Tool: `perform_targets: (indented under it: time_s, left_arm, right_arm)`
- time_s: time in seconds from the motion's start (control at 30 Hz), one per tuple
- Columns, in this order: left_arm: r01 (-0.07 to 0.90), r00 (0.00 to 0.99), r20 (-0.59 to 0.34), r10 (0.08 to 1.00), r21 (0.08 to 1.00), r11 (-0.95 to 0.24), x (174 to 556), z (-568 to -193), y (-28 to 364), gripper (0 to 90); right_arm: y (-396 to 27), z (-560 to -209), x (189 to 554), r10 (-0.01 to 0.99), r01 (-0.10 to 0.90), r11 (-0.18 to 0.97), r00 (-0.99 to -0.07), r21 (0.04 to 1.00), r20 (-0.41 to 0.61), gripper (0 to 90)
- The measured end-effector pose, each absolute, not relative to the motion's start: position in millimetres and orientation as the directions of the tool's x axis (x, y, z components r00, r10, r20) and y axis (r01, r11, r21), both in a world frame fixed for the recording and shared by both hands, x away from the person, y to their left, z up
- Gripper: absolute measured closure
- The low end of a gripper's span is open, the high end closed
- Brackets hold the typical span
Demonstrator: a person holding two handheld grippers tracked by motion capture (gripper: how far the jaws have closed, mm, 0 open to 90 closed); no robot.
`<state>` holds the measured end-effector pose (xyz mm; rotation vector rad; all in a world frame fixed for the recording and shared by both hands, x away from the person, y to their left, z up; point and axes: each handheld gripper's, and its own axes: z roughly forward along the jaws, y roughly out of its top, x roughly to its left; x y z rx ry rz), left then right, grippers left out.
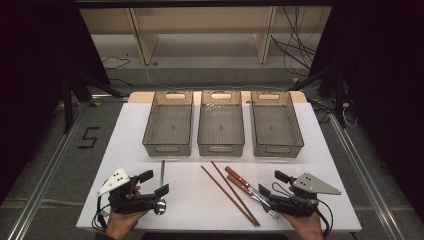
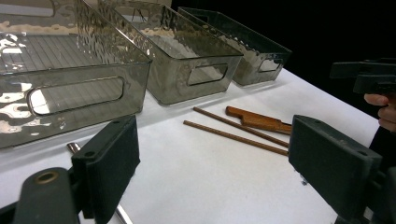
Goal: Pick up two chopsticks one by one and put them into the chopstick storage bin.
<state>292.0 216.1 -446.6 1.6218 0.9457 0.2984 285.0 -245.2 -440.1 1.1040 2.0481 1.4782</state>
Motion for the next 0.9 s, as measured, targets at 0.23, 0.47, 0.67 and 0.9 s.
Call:
perform_targets:
  time_s: [0.23, 0.47, 0.67, 0.9]
  left_arm:
    - [0.413, 0.638, -0.293, 0.712, 0.911, 0.005, 292.2, -446.6, 216.6, 16.2]
    - [0.412, 0.637, -0.29, 0.714, 0.911, 0.002, 292.2, -446.6, 216.7, 16.2]
    - [0.407, 0.636, -0.281, 0.719, 0.913, -0.003, 292.1, -446.2, 216.9, 16.2]
    - [0.407, 0.633, -0.279, 0.722, 0.914, -0.004, 292.0, -446.1, 217.5, 16.2]
  right_arm:
    - [-245.0, -440.1, 285.8, 0.776, 0.376, 0.138, -0.616, 0.916, 0.136, 25.9]
    - [-243.6, -438.4, 286.6, 0.78, 0.392, 0.145, -0.61, 0.908, 0.139, 26.1]
    - [-240.8, -432.8, 289.1, 0.769, 0.427, 0.18, -0.623, 0.886, 0.145, 27.1]
    - [-230.4, -425.2, 290.5, 0.758, 0.454, 0.253, -0.641, 0.854, 0.116, 27.1]
